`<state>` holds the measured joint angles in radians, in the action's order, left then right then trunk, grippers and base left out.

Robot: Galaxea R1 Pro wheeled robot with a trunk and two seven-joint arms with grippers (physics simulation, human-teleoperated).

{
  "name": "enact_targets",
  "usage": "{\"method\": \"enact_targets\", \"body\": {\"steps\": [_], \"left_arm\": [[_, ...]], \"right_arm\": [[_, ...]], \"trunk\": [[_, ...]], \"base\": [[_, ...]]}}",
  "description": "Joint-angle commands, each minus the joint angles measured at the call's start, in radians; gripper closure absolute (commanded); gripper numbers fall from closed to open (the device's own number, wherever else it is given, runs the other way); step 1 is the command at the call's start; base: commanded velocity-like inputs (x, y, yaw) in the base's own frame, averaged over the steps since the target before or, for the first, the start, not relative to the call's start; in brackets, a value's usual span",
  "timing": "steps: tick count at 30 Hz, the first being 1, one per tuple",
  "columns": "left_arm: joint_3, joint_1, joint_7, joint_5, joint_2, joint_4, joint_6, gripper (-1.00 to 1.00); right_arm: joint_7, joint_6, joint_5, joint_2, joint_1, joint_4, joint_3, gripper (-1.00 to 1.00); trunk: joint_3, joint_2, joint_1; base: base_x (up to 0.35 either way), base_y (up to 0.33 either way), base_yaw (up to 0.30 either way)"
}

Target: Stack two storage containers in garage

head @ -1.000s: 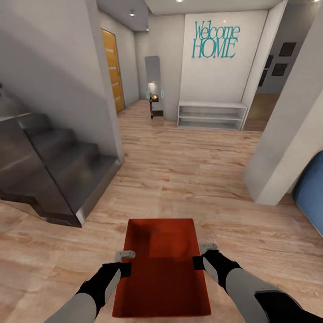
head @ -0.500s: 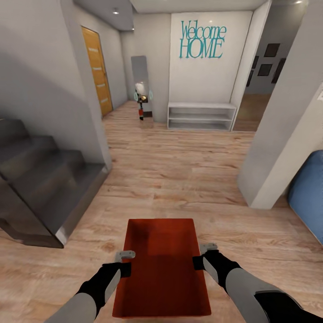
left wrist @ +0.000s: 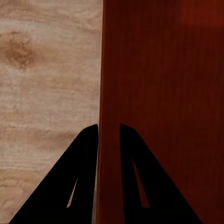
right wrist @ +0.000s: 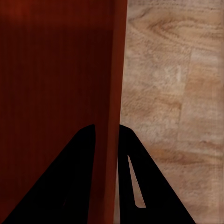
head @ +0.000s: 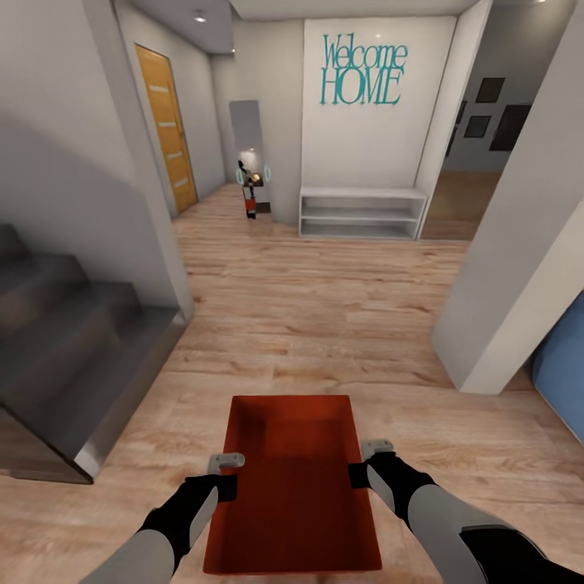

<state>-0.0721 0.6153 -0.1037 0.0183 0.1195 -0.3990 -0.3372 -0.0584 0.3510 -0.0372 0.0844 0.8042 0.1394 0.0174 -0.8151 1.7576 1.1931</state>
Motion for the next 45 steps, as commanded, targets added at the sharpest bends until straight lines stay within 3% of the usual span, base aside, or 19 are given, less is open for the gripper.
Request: {"method": "enact_targets", "body": {"steps": [1,45], "left_arm": [[0.020,-0.001,0.006,-0.029,-0.018,0.002,-0.016,1.00],[0.020,-0.001,0.006,-0.029,-0.018,0.002,-0.016,1.00]], "right_arm": [[0.001,0.005,0.022,0.000,0.001,0.005,0.058,1.00],[0.000,0.005,0.022,0.000,0.001,0.005,0.058,1.00]], "trunk": [[-0.001,0.000,0.001],[-0.001,0.000,0.001]], "base": [[0.348,0.000,-0.001],[0.348,0.000,0.000]]}}
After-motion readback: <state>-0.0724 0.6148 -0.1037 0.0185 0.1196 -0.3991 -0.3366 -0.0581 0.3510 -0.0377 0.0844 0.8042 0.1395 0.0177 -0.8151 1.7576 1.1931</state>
